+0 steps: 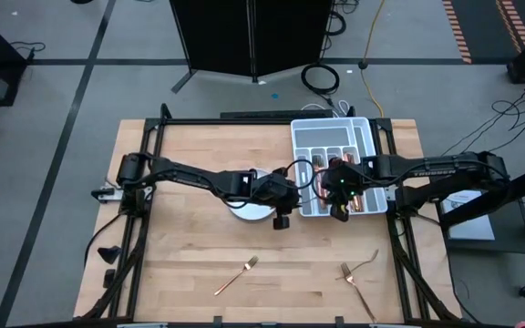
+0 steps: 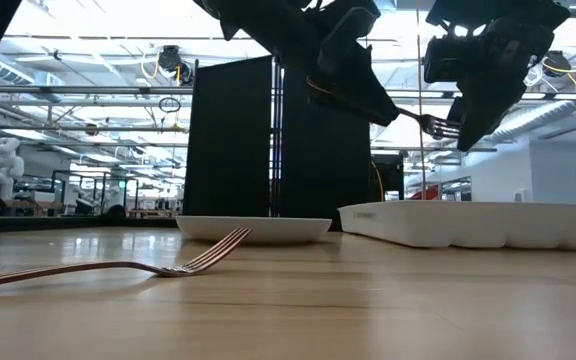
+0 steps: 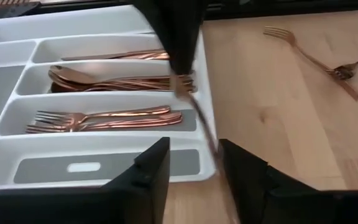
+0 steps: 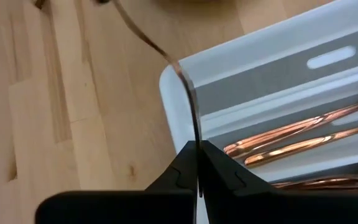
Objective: Sort silverware
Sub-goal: Put the fork in the silverware tray
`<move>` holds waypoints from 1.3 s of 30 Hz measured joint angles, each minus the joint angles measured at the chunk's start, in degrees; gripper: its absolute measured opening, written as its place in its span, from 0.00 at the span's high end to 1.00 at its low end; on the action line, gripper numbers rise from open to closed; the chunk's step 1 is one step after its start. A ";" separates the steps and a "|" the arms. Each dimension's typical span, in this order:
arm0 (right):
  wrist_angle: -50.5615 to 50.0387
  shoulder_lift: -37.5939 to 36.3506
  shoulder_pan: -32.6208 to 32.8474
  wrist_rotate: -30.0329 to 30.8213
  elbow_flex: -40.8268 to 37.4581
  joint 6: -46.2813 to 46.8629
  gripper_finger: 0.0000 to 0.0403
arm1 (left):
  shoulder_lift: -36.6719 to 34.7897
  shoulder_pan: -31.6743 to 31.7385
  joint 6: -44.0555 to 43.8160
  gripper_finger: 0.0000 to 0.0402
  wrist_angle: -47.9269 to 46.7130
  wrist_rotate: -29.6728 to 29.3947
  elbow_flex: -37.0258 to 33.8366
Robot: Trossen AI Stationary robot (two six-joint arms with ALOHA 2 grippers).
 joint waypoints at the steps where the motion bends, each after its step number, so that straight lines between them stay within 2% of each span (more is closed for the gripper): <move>1: 0.15 0.00 -0.03 0.10 0.00 -0.02 1.00 | 0.00 -0.03 0.00 0.70 0.02 0.05 0.00; 5: 1.38 0.00 -0.07 0.56 0.05 0.57 0.99 | 0.04 -0.23 -0.04 0.87 -0.15 1.35 -0.01; 12: 1.50 -0.72 -0.57 -0.38 0.04 0.47 0.89 | 0.04 -0.12 0.12 0.87 -0.15 2.11 -0.02; 17: -1.72 -0.79 -1.05 -0.38 0.07 -1.04 0.81 | 0.04 0.37 -1.25 0.87 -0.94 -0.10 -0.02; 21: -6.69 -0.79 -1.31 -1.61 0.07 -1.24 0.78 | 0.04 1.81 -2.89 0.88 -1.95 -7.25 -0.02; 26: -11.70 -1.17 -1.38 -0.57 0.03 -2.10 0.75 | 0.04 3.09 -5.46 0.89 -2.63 -7.12 -0.02; 29: -13.60 -4.17 -1.36 1.36 -0.02 -3.12 0.75 | 0.04 4.76 -13.91 0.89 -1.60 -7.39 -0.02; 33: -14.16 -12.53 -1.68 2.68 -0.02 -2.93 0.76 | 0.04 6.52 -35.21 0.89 2.35 -10.20 -0.46; 36: -11.91 -20.29 -1.68 2.68 -0.09 -0.21 0.76 | 0.71 5.83 -47.39 0.90 15.08 -14.92 -3.98; 39: -4.75 -28.28 -1.68 2.85 -1.75 4.80 0.76 | 3.11 4.22 -54.32 0.95 30.75 -15.55 -7.77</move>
